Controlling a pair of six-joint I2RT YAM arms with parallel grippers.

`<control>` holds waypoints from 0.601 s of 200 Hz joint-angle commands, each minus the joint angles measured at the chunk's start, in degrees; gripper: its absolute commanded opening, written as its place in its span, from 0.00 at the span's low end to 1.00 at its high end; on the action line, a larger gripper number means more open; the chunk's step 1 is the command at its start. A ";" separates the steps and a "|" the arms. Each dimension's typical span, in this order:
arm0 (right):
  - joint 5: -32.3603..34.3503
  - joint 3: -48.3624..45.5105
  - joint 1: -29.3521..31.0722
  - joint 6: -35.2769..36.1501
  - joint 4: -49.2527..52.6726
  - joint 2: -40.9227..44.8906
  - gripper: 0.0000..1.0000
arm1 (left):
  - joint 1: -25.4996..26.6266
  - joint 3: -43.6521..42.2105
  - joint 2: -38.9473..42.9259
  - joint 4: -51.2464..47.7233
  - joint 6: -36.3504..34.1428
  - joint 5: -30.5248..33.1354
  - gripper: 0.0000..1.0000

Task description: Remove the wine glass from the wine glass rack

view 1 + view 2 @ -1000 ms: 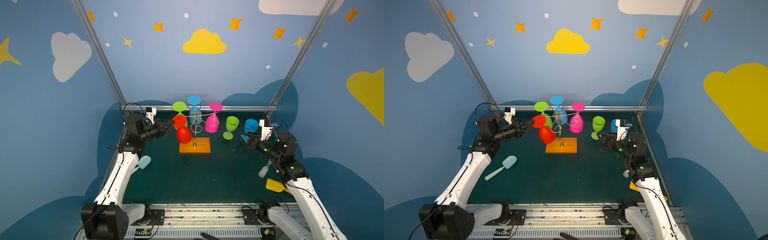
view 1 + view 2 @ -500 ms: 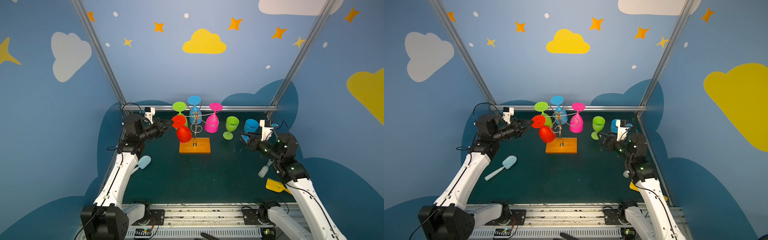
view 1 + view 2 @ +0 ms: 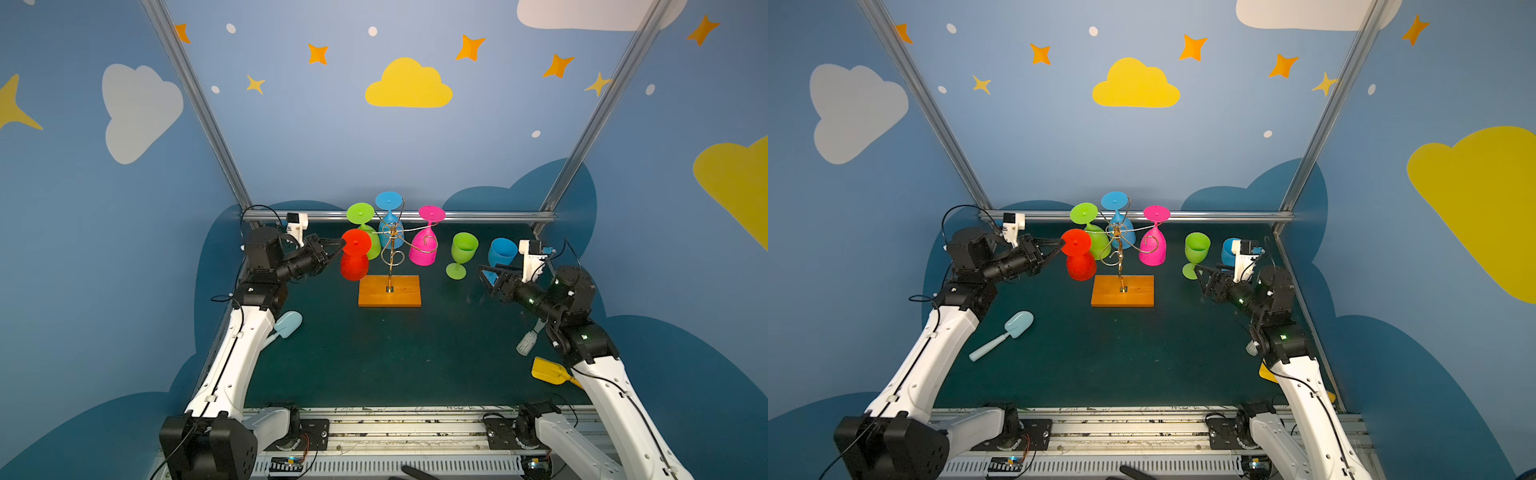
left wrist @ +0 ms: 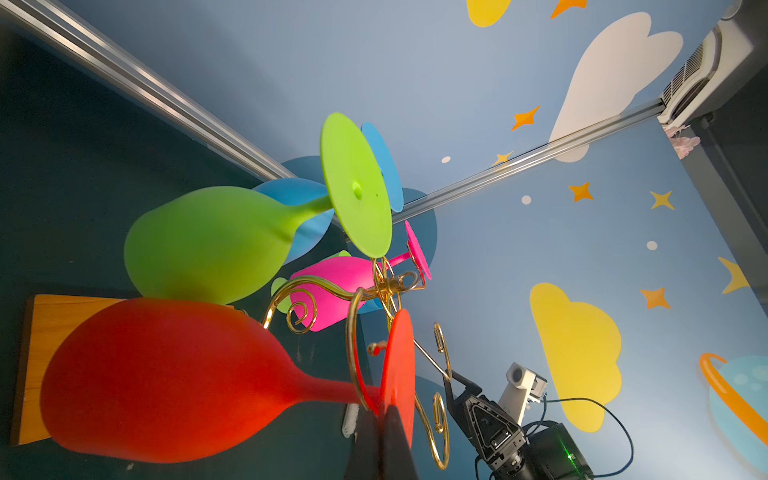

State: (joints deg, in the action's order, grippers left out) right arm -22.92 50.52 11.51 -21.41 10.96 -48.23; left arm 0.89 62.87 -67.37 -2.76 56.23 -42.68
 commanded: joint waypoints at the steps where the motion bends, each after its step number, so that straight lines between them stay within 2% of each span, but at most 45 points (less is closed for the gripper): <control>1: 0.64 -0.69 0.18 0.57 -0.51 0.94 0.75 | -0.51 1.20 1.51 0.91 1.34 -1.08 0.03; 60: 0.86 -0.51 0.18 1.00 0.13 1.24 0.75 | -1.49 -0.40 1.21 7.45 7.48 -3.50 0.03; 120: 1.39 -0.64 0.18 1.21 0.81 2.31 0.76 | -1.56 0.52 0.64 5.72 5.92 -2.45 0.03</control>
State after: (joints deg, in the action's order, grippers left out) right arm -22.09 50.28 11.51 -20.80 11.18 -46.98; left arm -0.49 62.76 -67.11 1.83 62.83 -45.04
